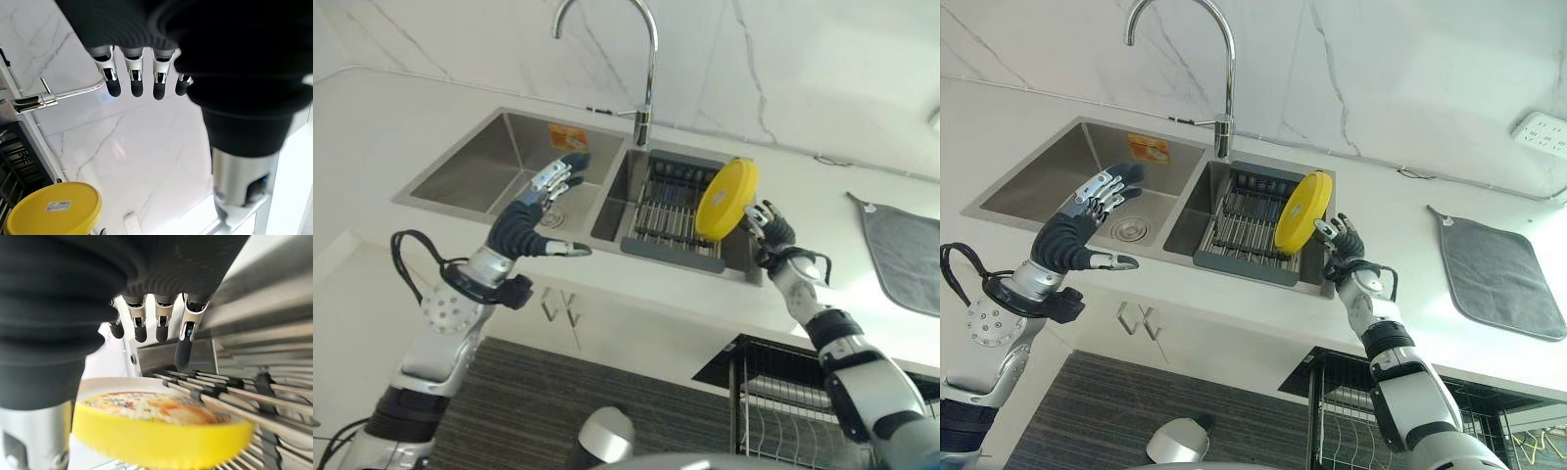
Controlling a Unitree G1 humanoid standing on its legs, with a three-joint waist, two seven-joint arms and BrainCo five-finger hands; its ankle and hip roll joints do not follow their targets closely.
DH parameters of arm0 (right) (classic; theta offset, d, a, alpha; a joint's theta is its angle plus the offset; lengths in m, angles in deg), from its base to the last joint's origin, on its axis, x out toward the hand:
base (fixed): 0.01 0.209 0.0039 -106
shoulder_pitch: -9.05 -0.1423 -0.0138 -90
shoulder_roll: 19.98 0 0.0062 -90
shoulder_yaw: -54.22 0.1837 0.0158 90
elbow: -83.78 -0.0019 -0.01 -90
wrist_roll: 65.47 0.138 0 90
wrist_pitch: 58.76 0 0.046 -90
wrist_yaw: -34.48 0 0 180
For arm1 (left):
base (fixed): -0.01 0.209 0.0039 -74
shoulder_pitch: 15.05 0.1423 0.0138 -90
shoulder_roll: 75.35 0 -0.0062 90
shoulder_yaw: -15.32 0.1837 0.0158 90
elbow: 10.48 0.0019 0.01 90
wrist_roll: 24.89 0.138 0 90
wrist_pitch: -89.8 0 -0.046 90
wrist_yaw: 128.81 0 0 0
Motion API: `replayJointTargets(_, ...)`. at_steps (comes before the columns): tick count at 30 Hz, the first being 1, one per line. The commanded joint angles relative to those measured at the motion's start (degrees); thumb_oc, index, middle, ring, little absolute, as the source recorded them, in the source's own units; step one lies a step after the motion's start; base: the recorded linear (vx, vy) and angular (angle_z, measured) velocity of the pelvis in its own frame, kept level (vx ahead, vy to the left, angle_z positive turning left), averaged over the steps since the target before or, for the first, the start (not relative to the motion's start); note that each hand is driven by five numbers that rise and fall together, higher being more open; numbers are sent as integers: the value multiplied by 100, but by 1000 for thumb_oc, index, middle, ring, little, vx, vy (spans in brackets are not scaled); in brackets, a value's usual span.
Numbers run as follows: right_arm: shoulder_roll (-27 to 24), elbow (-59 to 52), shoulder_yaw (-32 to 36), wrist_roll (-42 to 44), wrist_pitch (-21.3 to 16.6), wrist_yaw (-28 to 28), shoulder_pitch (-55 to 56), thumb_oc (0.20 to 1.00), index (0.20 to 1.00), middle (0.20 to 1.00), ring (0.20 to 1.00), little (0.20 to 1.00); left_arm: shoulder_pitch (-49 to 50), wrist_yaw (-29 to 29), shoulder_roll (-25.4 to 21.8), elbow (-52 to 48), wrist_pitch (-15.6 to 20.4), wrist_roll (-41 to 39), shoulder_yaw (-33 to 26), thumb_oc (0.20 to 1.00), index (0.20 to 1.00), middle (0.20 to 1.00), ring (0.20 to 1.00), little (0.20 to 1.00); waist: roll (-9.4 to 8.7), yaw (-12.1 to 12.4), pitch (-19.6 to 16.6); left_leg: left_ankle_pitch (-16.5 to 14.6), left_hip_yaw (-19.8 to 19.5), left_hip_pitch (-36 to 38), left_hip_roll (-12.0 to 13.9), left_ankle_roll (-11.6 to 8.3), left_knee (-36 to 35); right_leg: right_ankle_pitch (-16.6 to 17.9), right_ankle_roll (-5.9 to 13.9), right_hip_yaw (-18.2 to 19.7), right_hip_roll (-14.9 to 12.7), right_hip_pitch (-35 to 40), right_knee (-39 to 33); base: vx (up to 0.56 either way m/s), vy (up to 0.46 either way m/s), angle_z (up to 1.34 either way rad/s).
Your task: Place the dishes in the dishwasher.
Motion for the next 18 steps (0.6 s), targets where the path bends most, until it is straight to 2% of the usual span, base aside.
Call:
replayJointTargets(1, -336, 19, -190, -15, -242, 66, -290, 1000, 1000, 1000, 1000, 1000, 160, -22, -207, -52, 350, 97, -69, 1000, 1000, 1000, 1000, 1000, 271, 155, -466, -29, 330, 326, 603, -100, -417, 182, 372, 184, -392, 141, 66, 0, 0, 0)
replayJointTargets(18, -380, 4, -314, -466, -134, 335, -470, 1000, 1000, 1000, 1000, 1000, 192, -84, -124, -39, 312, 143, 3, 1000, 1000, 1000, 1000, 1000, 269, 179, -510, -10, 310, 356, 612, -130, -417, 151, 361, 187, -395, 228, 55, 4, 1, 2)
